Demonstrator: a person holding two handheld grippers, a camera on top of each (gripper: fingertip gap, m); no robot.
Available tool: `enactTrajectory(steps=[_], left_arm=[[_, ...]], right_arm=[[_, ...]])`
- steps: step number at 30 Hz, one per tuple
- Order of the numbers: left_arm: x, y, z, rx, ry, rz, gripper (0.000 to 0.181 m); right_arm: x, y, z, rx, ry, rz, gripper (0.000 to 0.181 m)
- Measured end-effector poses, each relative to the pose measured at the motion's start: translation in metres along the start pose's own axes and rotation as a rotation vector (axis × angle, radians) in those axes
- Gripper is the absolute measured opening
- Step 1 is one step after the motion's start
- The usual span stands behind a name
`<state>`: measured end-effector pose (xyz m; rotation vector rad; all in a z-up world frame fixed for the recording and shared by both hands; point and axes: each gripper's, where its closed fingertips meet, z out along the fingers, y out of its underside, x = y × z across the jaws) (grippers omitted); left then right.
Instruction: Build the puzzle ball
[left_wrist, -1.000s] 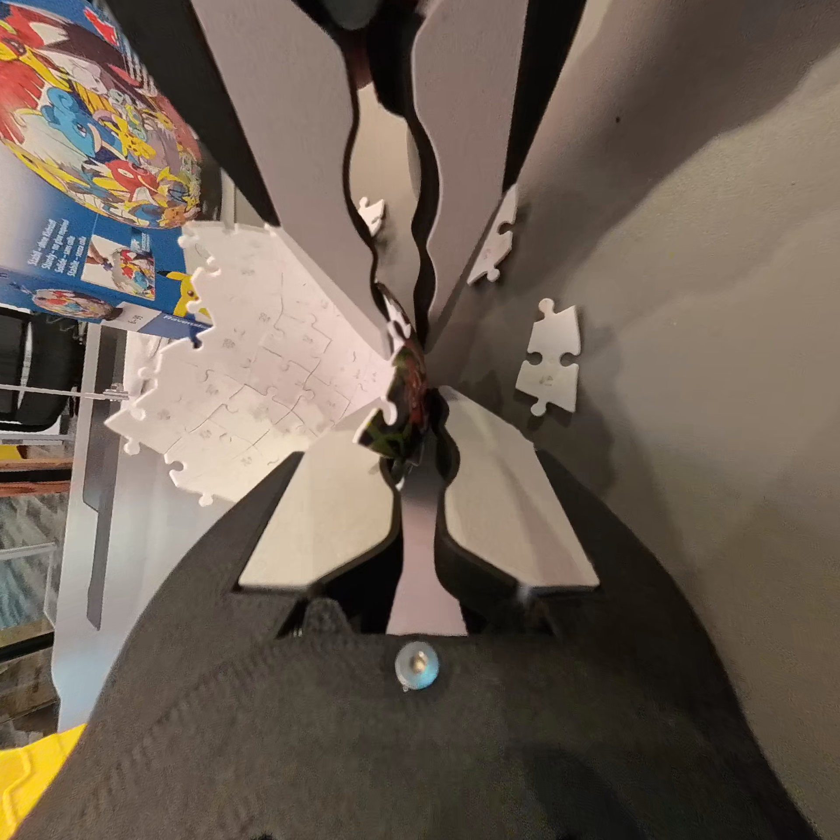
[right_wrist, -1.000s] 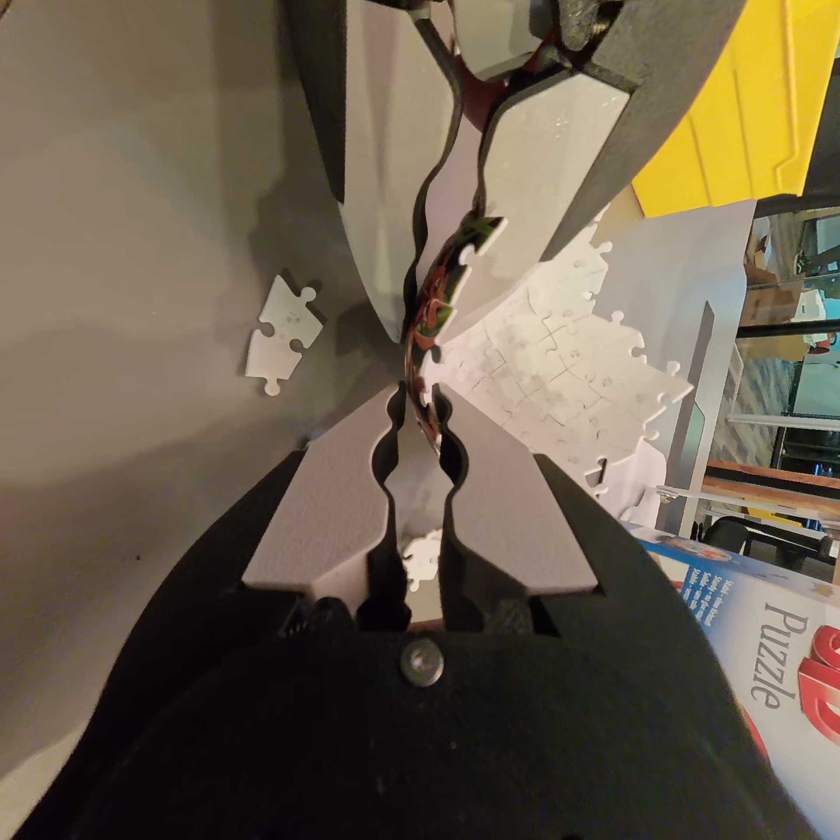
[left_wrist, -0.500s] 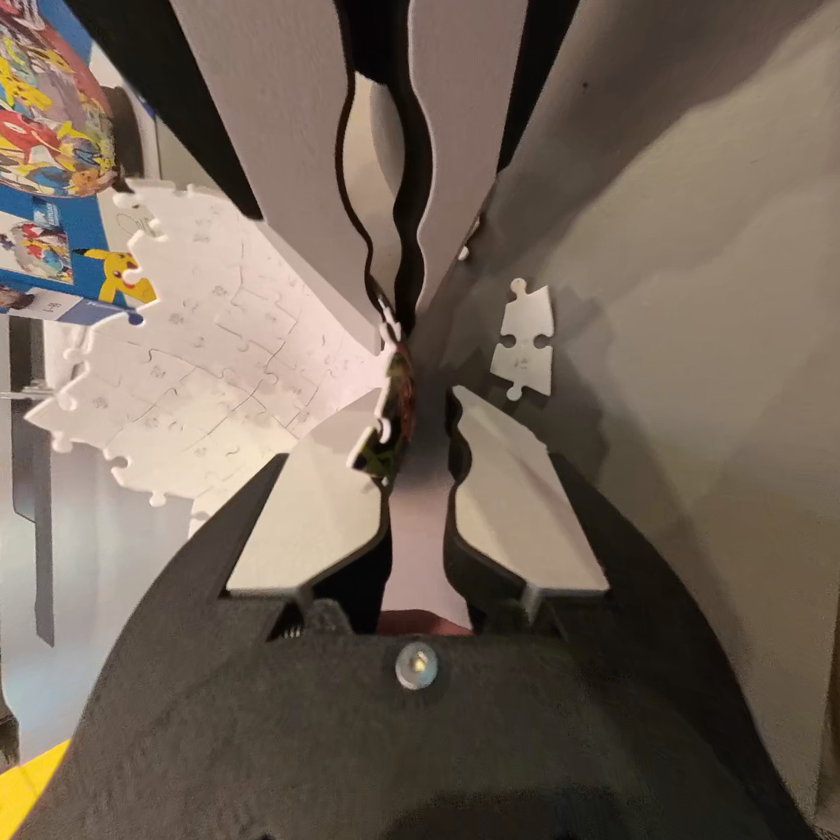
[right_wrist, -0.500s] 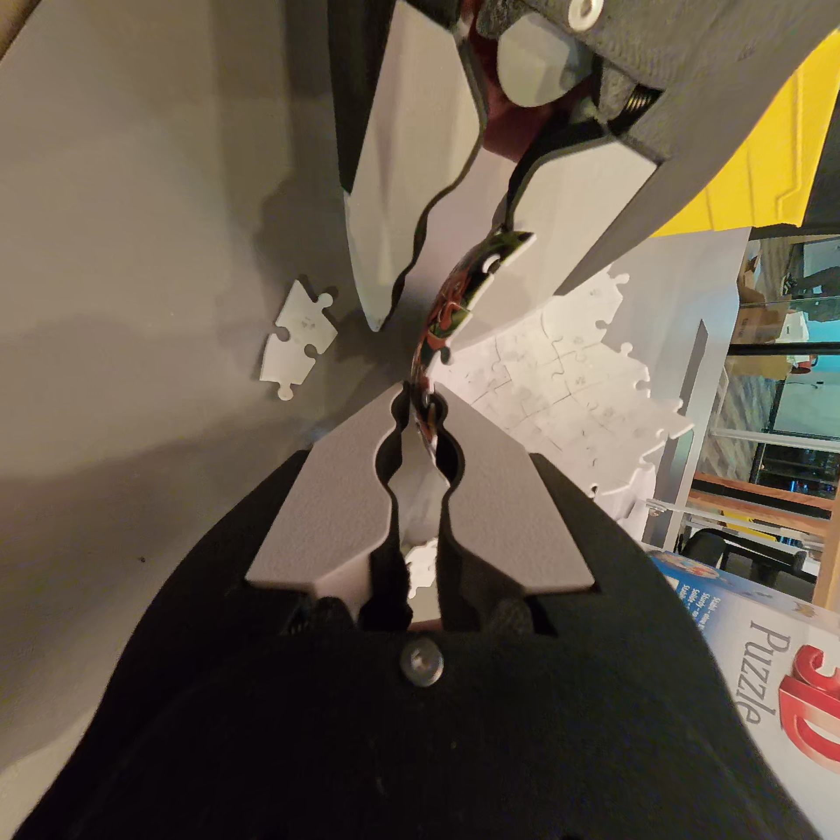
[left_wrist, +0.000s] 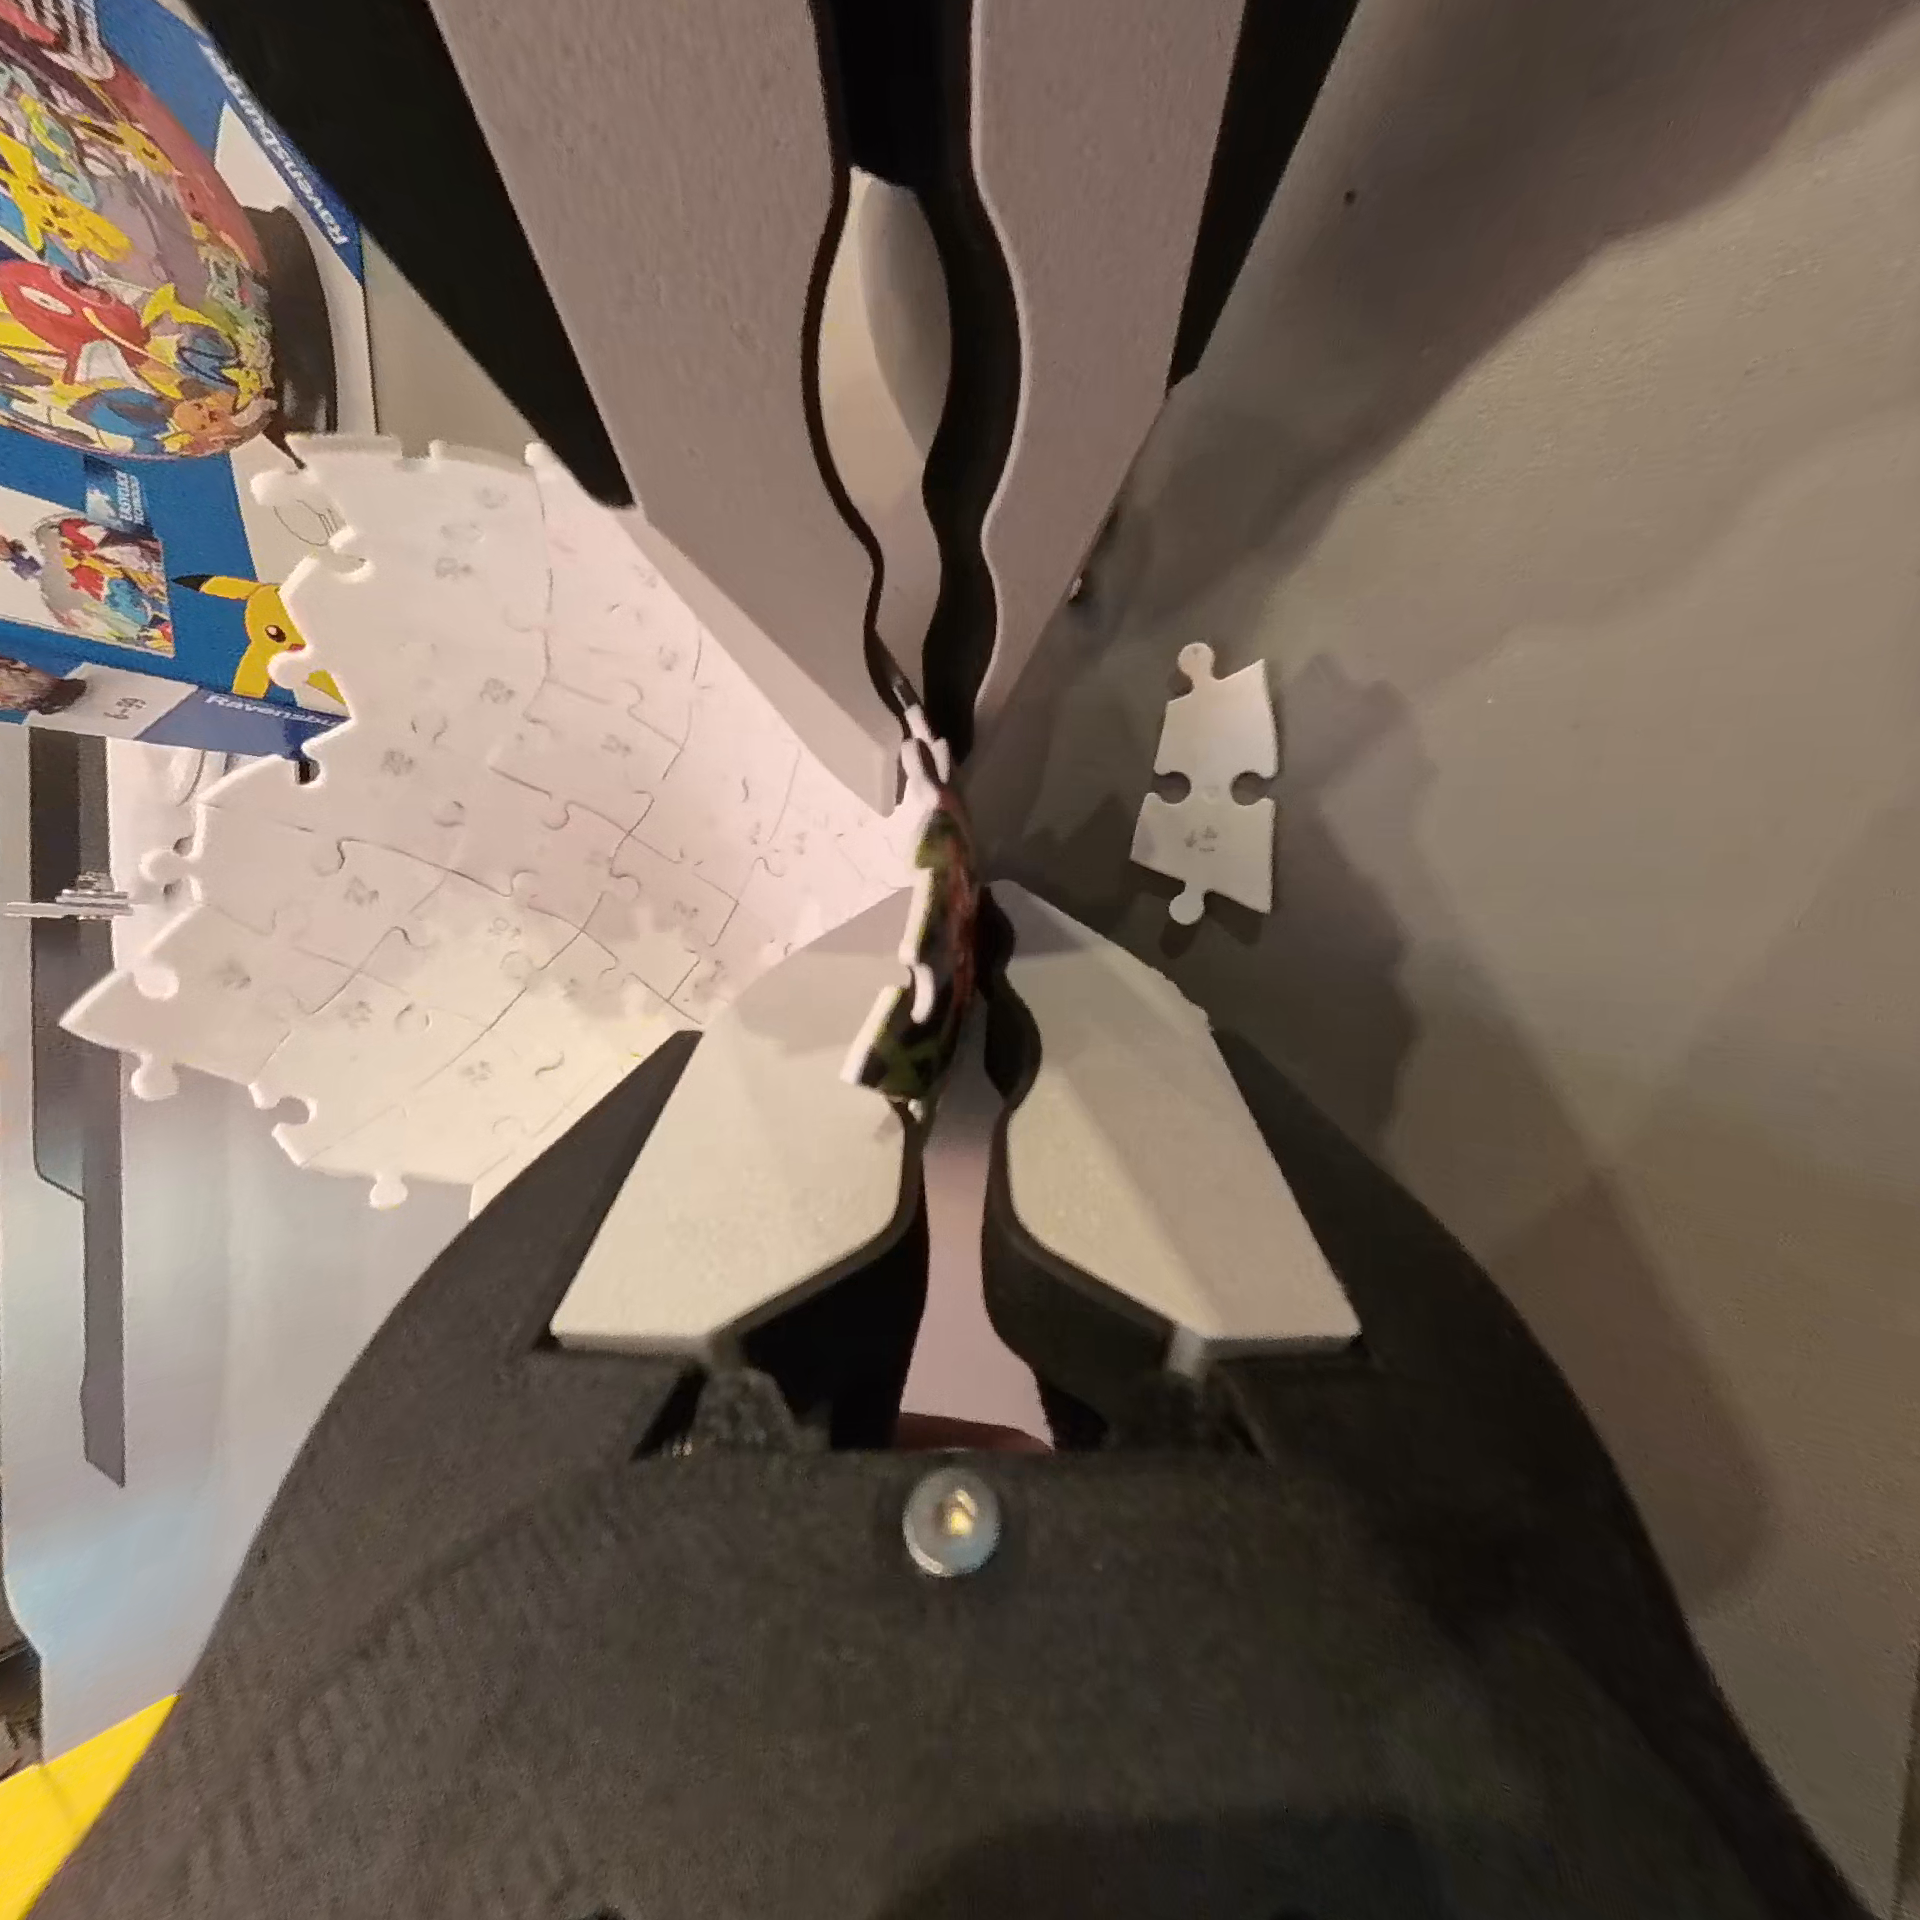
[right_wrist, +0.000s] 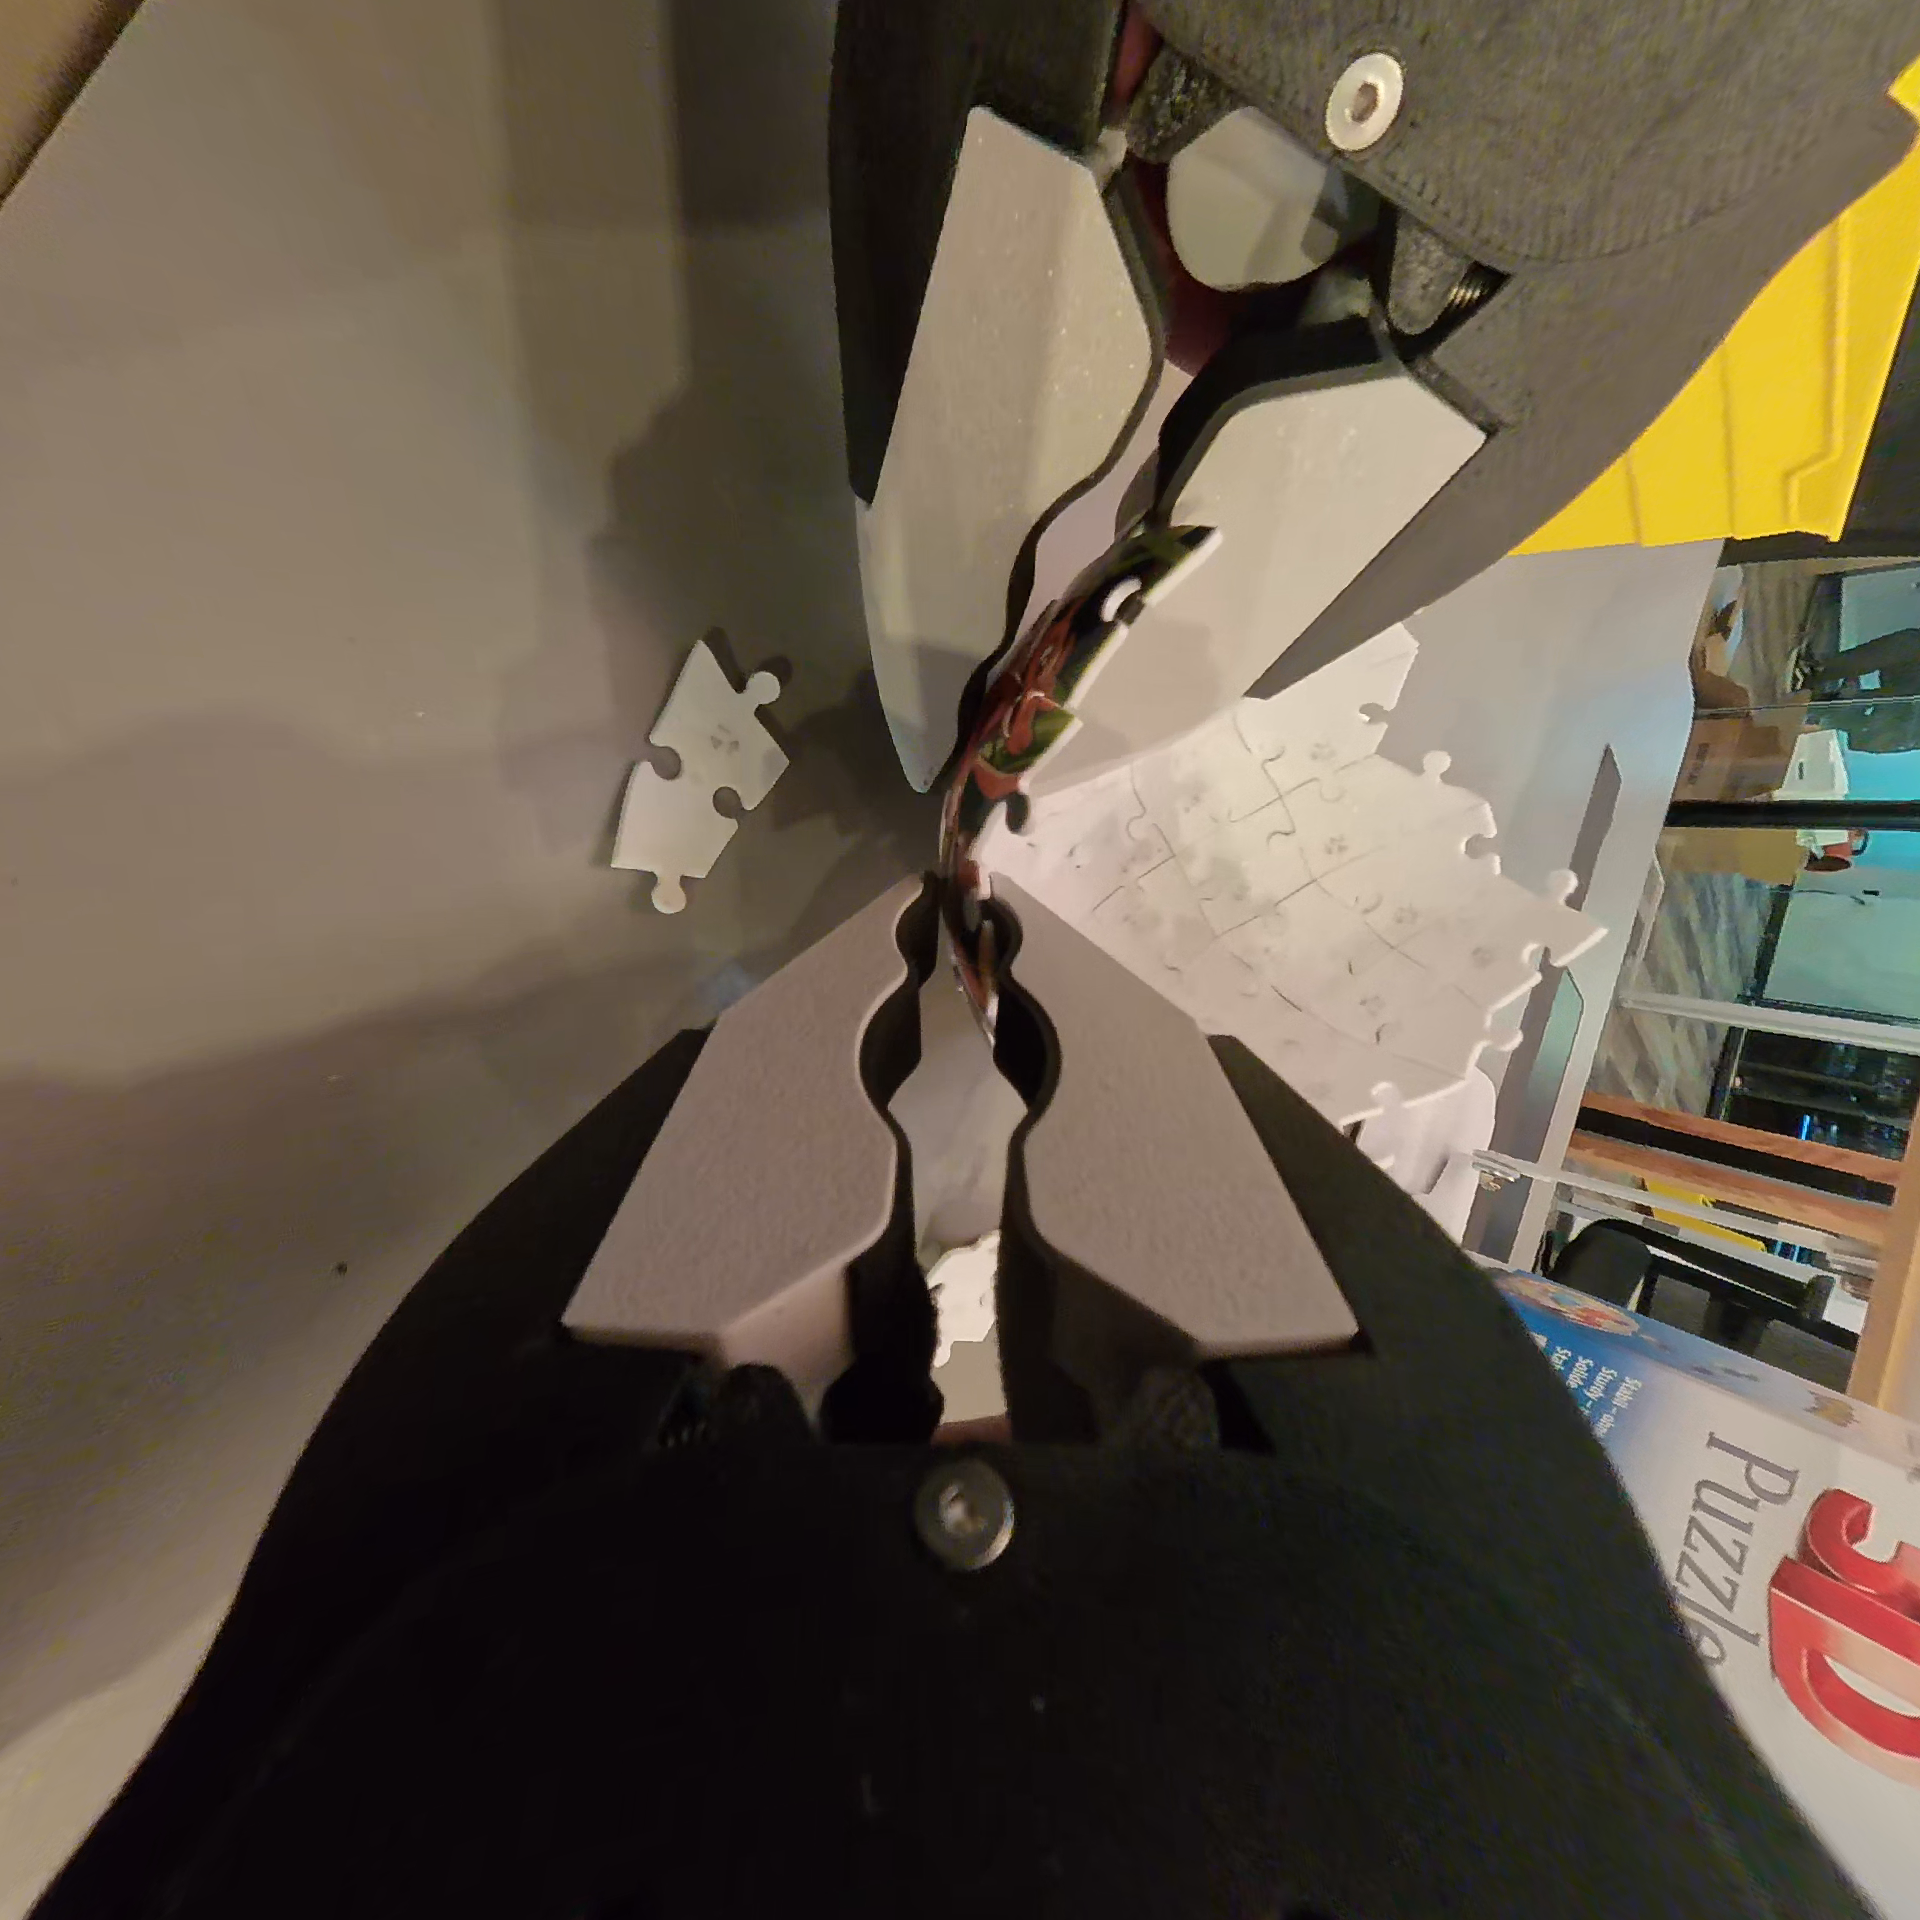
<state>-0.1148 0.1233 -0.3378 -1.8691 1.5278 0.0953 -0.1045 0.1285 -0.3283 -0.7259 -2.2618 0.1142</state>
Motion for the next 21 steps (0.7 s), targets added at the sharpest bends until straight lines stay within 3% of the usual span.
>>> enactTrajectory(steps=[11, 21], left_arm=[[-0.001, 0.002, -0.001, -0.002, -0.019, -0.037, 0.007], [-0.005, 0.002, -0.012, 0.012, -0.056, -0.059, 0.022]], right_arm=[[0.006, 0.006, -0.006, -0.016, 0.019, 0.040, 0.015], [0.012, -0.003, -0.038, 0.024, 0.061, 0.103, 0.016]])
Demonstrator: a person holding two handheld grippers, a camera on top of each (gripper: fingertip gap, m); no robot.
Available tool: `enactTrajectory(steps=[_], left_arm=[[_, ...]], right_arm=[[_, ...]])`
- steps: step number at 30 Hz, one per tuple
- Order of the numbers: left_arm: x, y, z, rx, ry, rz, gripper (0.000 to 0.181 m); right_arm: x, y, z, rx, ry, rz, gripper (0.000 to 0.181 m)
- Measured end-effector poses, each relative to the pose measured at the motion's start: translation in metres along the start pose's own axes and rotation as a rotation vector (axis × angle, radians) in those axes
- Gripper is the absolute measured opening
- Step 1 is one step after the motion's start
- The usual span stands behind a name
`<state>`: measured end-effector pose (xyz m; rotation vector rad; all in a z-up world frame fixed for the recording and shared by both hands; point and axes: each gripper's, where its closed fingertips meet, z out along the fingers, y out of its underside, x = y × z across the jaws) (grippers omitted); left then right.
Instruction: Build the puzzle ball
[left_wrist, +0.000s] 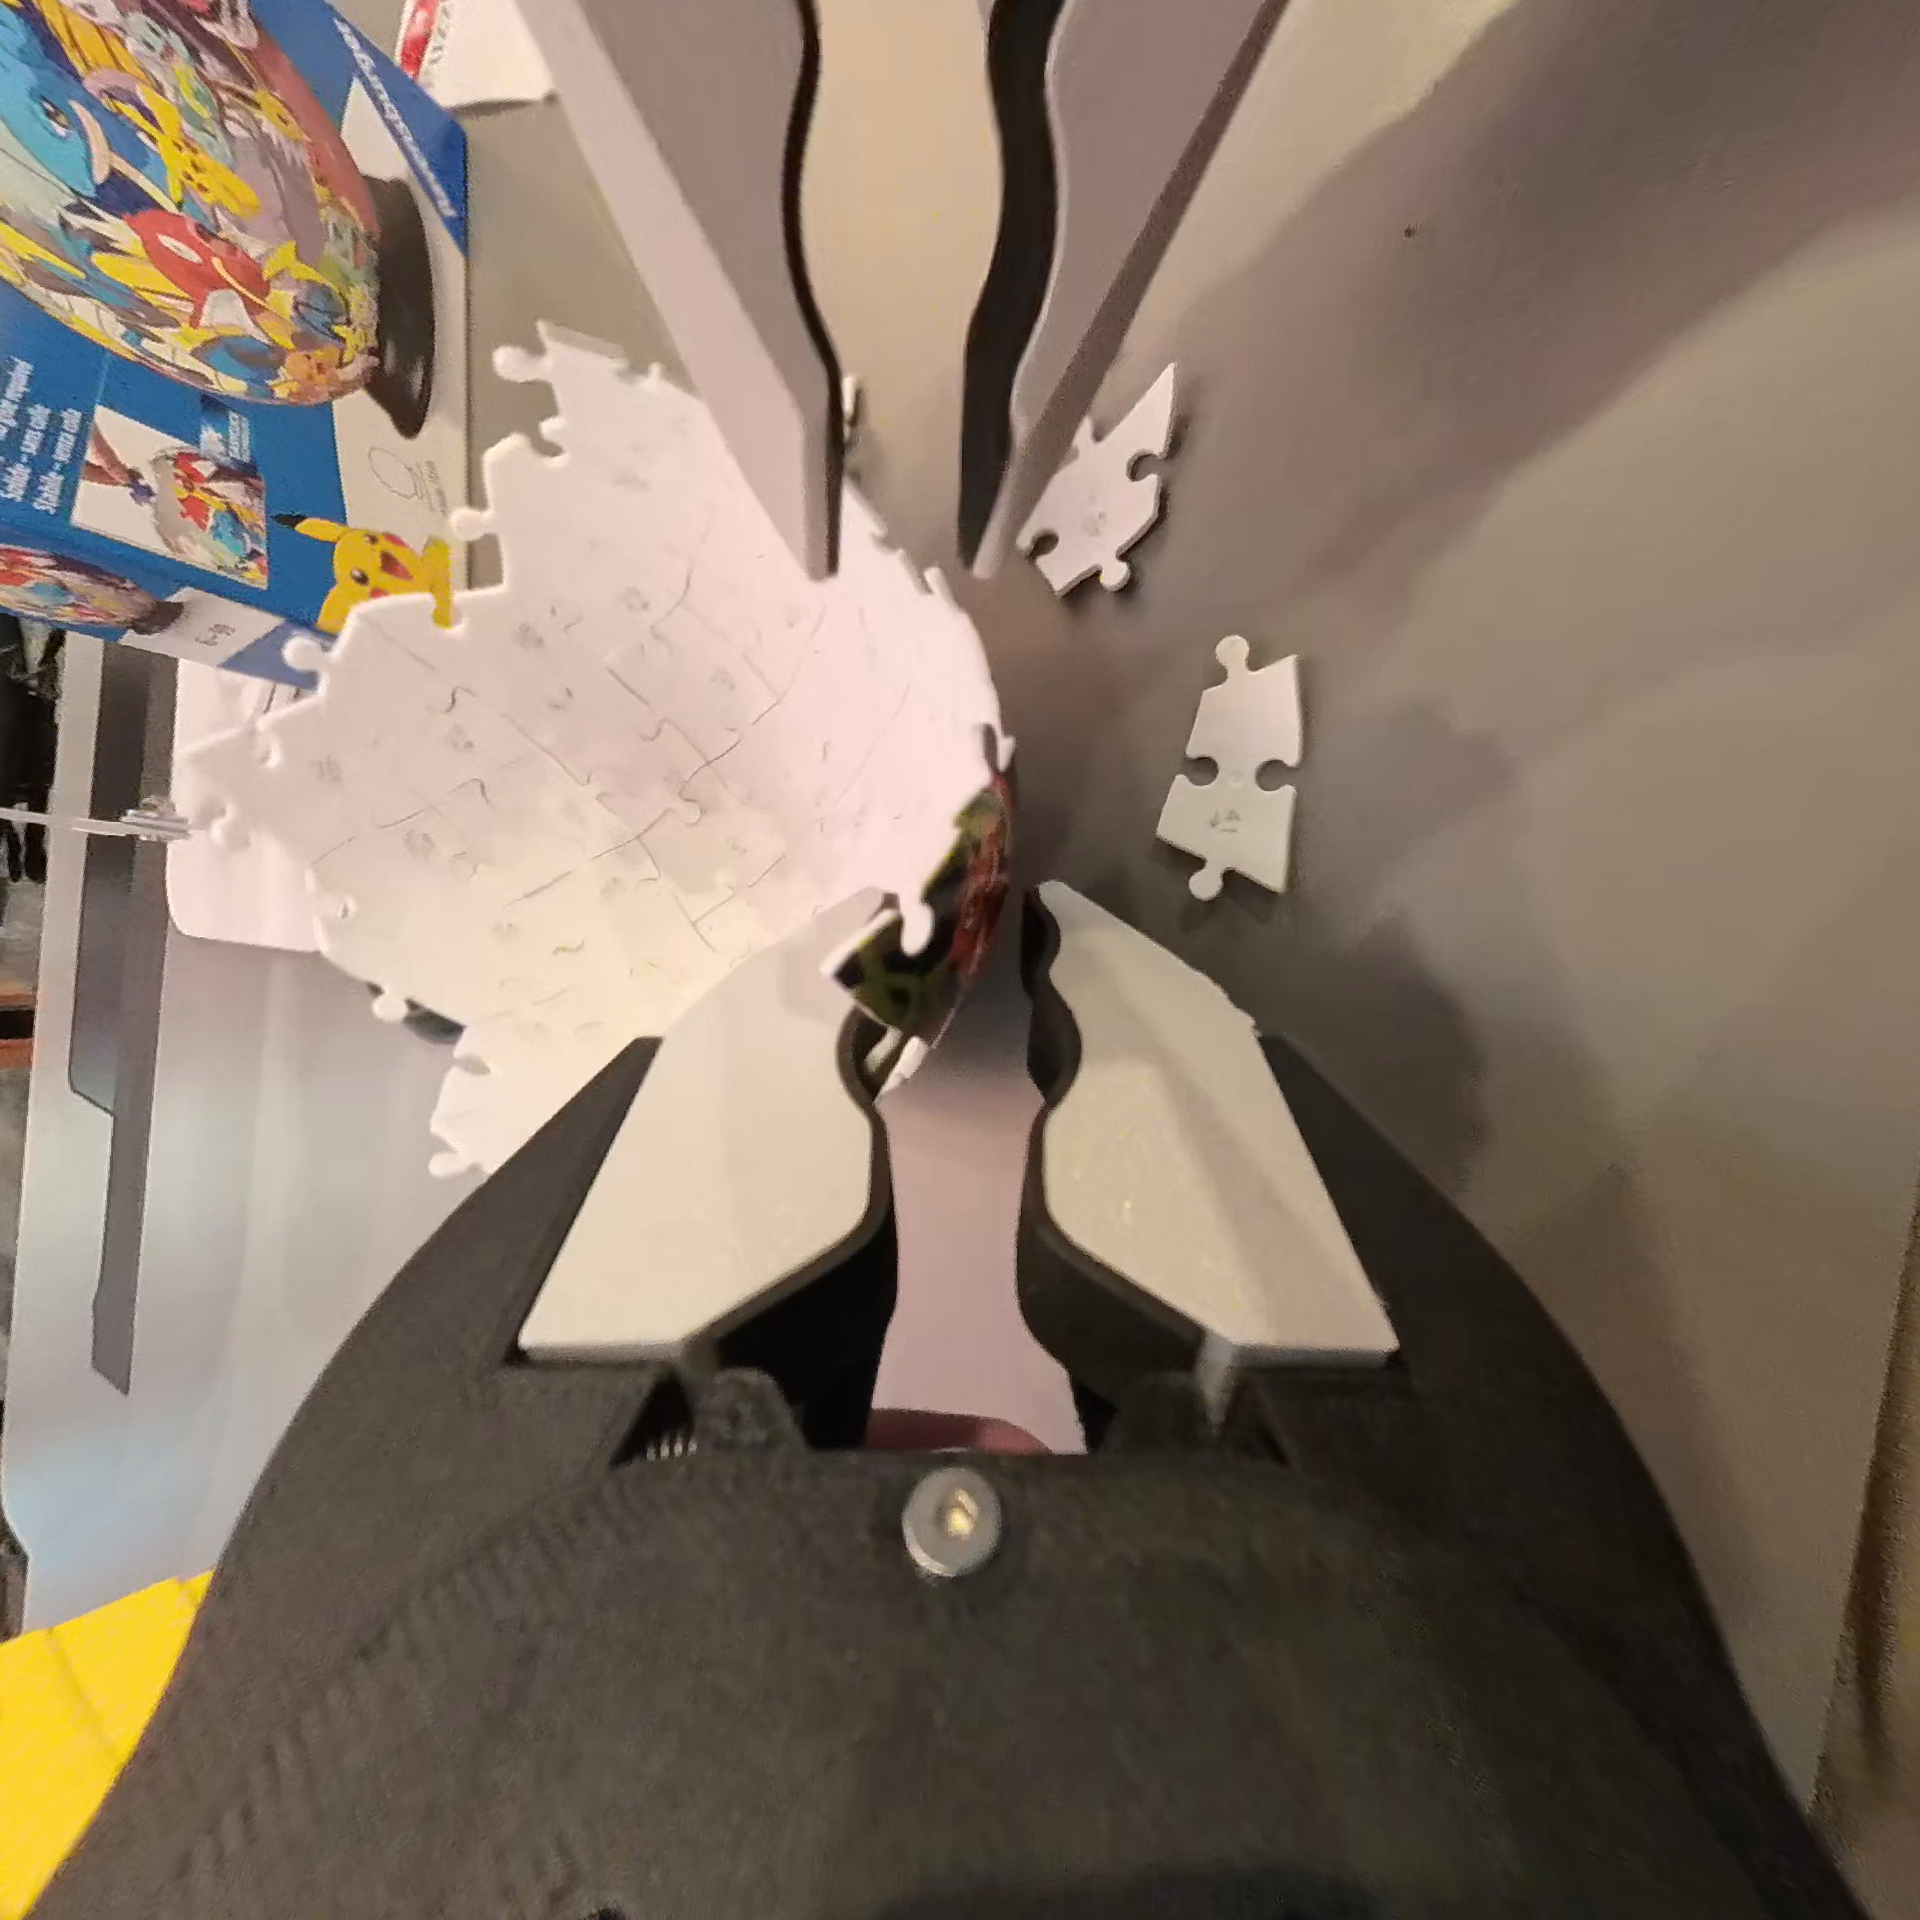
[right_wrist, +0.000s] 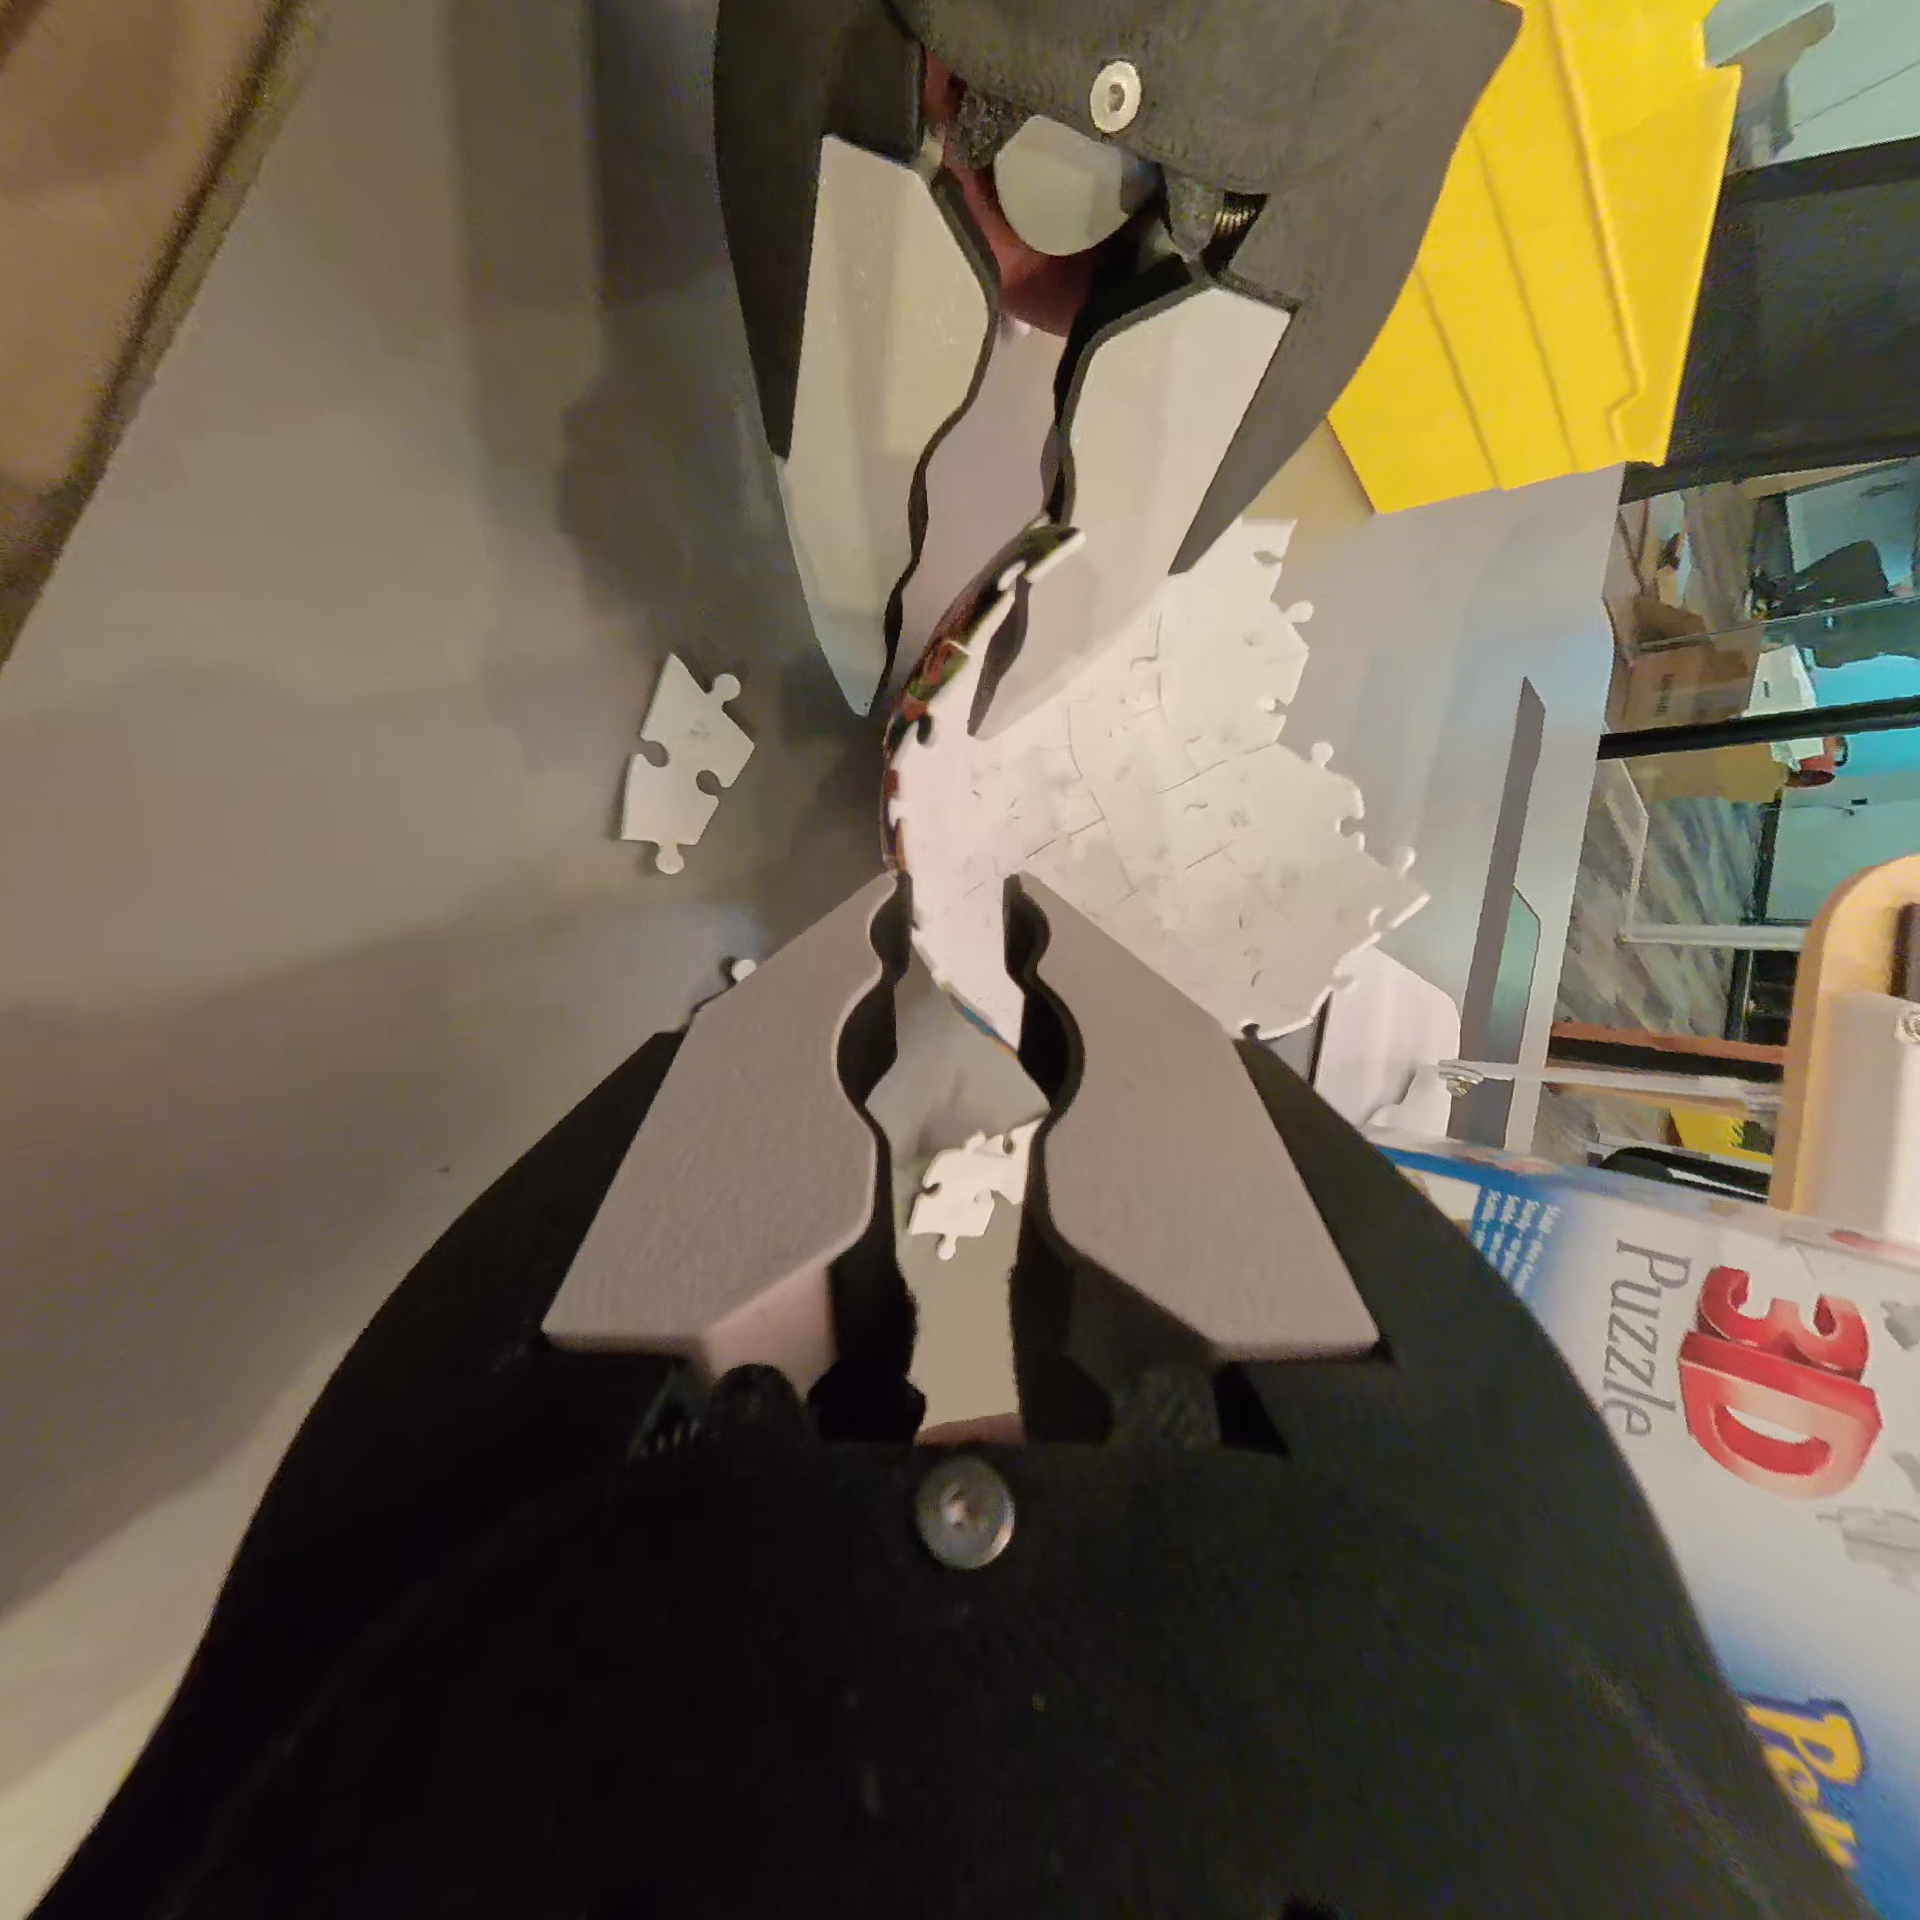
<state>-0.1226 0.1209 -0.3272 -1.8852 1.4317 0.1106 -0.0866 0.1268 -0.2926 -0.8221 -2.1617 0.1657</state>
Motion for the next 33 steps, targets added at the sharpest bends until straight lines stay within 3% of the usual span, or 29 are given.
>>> enactTrajectory(steps=[14, 21, 29, 33], left_arm=[[-0.010, -0.004, -0.029, 0.076, -0.051, -0.030, 0.041], [-0.035, -0.006, -0.051, 0.131, -0.158, -0.097, 0.042], [-0.090, 0.014, -0.082, 0.209, -0.325, -0.389, 0.045], [-0.109, 0.027, -0.080, 0.183, -0.339, -0.570, 0.070]], right_arm=[[-0.005, 0.005, -0.037, 0.016, 0.060, 0.153, 0.017], [-0.006, 0.020, -0.042, -0.003, 0.073, 0.222, 0.018], [0.011, 0.039, -0.048, 0.017, 0.118, 0.447, 0.021], [0.015, 0.065, -0.046, -0.052, 0.141, 0.641, 0.025]])
